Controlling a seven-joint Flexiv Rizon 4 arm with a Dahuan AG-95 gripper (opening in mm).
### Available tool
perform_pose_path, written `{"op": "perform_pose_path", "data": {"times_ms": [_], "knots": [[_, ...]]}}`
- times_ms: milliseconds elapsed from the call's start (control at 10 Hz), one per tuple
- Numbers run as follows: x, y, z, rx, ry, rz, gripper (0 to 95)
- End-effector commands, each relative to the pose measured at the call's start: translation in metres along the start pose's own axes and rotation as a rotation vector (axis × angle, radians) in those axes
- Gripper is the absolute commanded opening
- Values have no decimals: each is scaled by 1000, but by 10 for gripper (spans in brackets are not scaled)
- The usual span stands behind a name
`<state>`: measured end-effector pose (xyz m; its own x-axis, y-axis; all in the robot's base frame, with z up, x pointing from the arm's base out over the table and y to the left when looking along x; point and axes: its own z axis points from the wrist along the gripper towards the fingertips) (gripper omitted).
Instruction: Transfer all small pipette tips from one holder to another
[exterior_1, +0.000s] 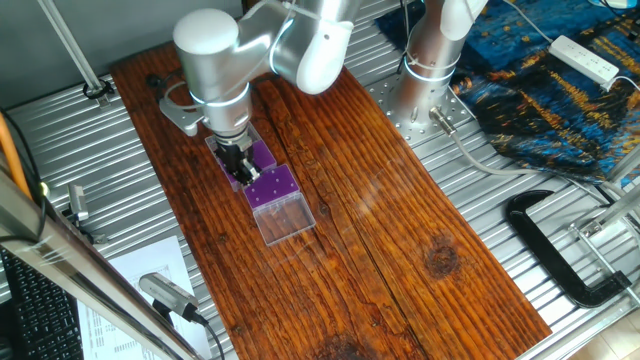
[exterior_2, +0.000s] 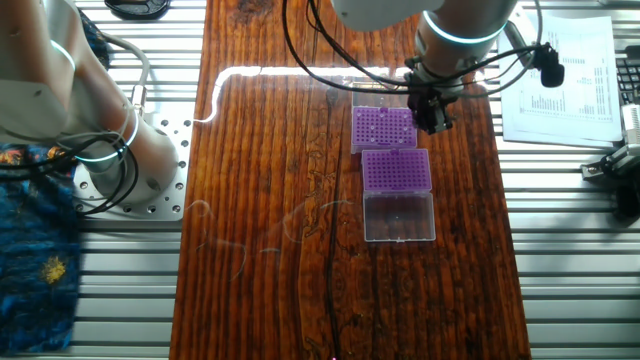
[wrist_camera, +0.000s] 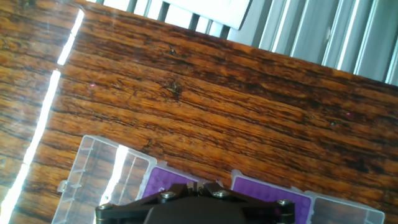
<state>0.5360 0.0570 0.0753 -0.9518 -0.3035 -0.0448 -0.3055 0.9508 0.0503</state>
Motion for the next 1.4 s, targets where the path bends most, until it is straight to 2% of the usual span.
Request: {"op": "perform_pose_path", "data": {"times_ms": [100, 800, 1400], "knots": [[0, 2, 2, 1, 1, 3, 190], [-1, 4, 13, 7, 7, 1, 190], [6, 5, 17, 14, 13, -2, 190]]}}
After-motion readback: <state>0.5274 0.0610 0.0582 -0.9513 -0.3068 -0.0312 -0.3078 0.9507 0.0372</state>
